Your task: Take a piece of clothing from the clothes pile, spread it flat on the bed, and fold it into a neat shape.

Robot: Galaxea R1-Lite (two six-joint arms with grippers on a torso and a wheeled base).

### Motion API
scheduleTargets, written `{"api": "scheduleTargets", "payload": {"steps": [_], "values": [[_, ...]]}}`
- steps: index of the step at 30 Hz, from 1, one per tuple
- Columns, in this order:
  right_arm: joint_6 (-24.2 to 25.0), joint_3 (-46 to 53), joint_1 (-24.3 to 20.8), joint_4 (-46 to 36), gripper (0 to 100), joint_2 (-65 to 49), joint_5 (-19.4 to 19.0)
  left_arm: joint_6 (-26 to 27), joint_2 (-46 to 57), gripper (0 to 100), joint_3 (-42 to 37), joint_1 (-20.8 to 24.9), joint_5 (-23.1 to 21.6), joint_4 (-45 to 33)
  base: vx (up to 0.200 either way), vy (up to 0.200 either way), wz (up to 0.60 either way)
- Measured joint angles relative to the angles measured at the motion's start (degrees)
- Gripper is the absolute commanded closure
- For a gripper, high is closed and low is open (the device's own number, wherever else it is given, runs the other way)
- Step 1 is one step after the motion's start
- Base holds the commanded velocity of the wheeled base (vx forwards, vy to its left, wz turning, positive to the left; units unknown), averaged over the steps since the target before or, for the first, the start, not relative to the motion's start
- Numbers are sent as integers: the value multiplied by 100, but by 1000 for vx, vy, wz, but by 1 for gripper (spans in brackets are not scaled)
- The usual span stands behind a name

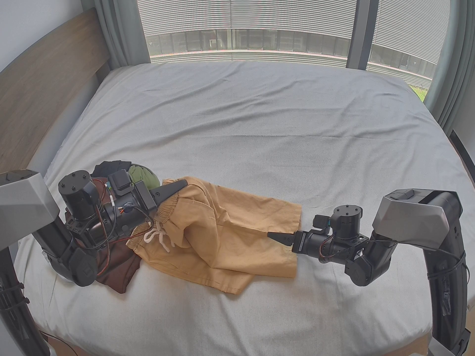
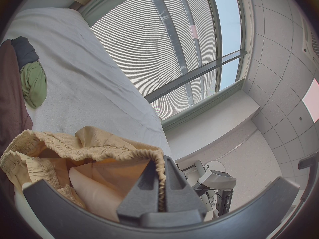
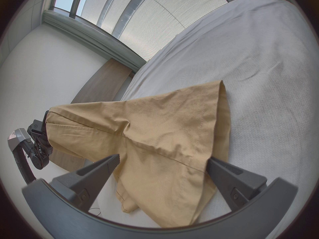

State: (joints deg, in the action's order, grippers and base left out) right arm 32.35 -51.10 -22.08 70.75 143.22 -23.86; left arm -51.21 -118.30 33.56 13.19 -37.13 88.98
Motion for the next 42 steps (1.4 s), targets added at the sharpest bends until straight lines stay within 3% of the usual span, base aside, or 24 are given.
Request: {"api": "scheduleTargets", "payload": {"steps": [14,15,42], "values": [[38,-400,-127,20,0,317,24,0,2,100,0,0,5,0,0,0,0],[57,-405,-129,24,100,323,24,0,2,100,0,0,2,0,0,0,0],[289,317,-82,1078,100,2,111,-16,13,100,26,9,77,0,0,0,0]]}}
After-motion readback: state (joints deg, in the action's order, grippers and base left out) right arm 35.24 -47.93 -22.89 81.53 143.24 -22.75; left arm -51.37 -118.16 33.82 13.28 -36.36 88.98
